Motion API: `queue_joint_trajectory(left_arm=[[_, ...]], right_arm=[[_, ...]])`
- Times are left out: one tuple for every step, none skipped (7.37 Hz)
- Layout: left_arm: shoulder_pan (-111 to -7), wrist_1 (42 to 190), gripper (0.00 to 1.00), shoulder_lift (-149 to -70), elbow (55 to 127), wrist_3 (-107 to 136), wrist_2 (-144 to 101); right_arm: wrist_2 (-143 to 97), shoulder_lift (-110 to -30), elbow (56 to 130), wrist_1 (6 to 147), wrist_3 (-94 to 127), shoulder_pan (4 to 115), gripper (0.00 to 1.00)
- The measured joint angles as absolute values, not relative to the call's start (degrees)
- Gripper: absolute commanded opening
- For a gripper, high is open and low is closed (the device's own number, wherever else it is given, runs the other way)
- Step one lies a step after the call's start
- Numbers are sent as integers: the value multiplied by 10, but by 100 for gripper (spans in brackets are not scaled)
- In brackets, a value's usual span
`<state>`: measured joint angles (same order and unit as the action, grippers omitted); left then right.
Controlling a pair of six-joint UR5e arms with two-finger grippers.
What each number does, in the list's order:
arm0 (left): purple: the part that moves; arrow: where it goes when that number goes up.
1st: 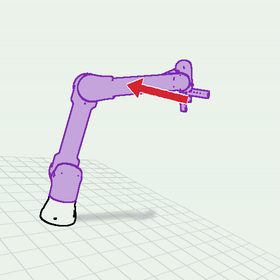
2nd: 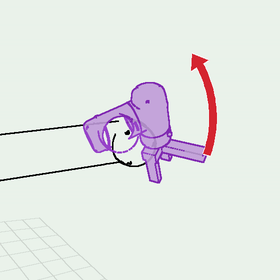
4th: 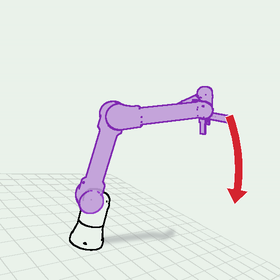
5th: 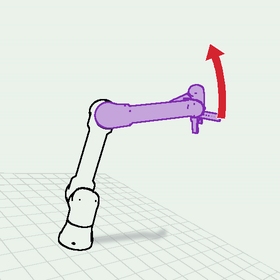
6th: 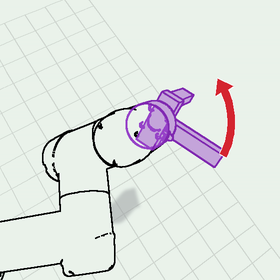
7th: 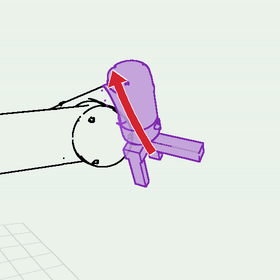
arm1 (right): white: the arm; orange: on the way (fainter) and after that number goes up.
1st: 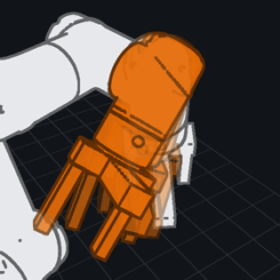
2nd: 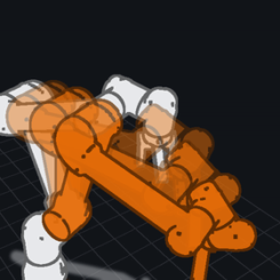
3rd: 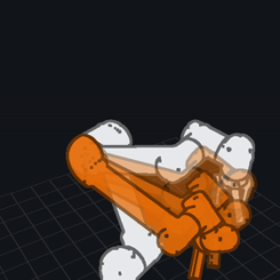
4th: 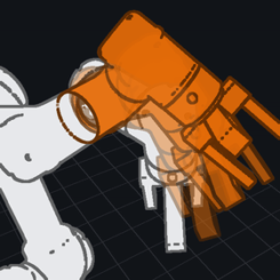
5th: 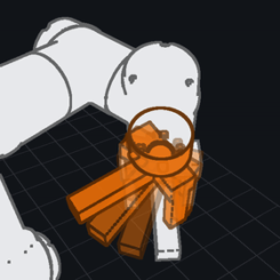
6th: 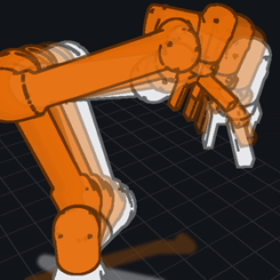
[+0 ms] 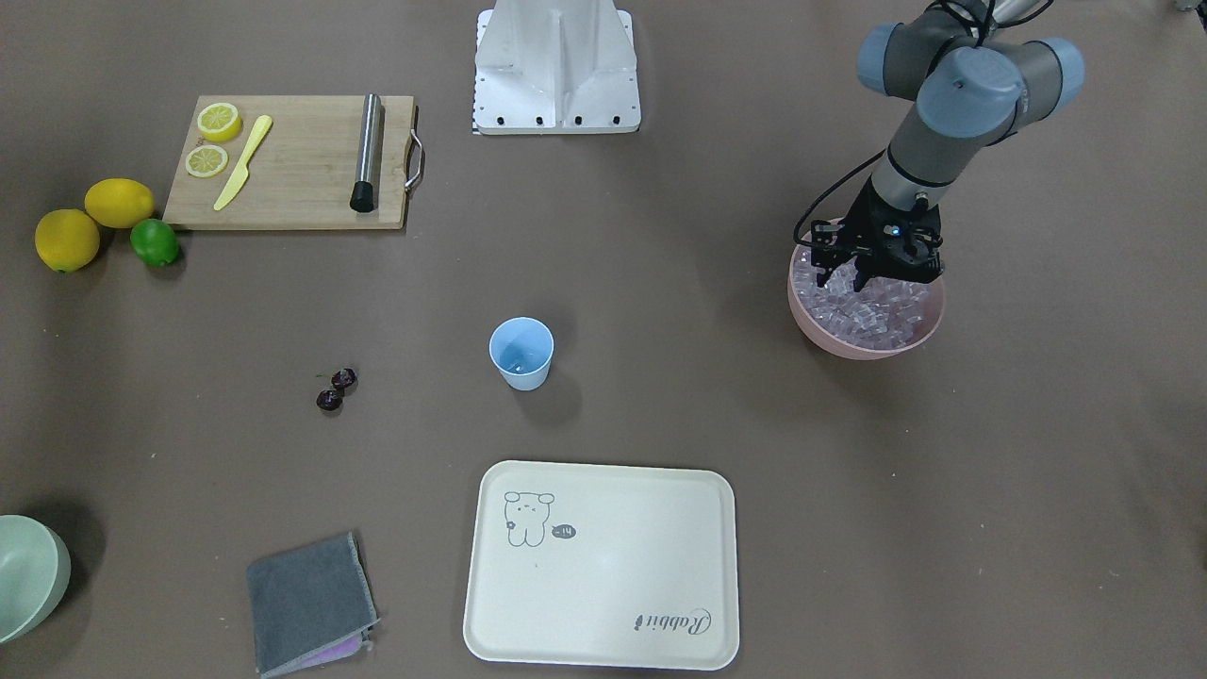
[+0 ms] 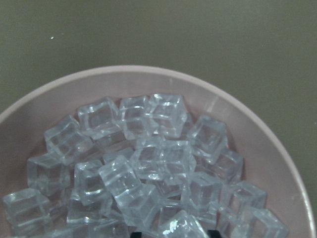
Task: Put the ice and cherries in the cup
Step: 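Carry the ice cube with the left gripper over the blue cup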
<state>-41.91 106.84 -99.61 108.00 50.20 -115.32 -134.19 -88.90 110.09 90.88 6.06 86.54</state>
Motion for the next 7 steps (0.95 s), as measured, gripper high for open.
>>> queue_joint_trajectory(left_arm=[[-423, 1065, 0, -1003, 1083, 499, -1154], [-435, 1058, 0, -1019, 1084, 497, -1153], [-454, 1028, 0, -1055, 1083, 493, -1156], [-470, 966, 0, -1119, 1074, 480, -1158], [-481, 902, 0, -1196, 1053, 465, -1159], [-486, 865, 0, -1268, 1024, 470, -1161], [-481, 853, 0, -1332, 989, 494, -1161]], right_arm=[[-1342, -890, 1102, 909, 61, 865, 100], [-1342, -891, 1102, 909, 61, 865, 100], [-1342, -891, 1102, 909, 61, 865, 100], [-1342, -890, 1102, 909, 60, 865, 100], [-1342, -890, 1101, 909, 60, 865, 100], [-1345, -890, 1101, 909, 60, 866, 100], [-1350, -891, 1101, 910, 60, 867, 100]])
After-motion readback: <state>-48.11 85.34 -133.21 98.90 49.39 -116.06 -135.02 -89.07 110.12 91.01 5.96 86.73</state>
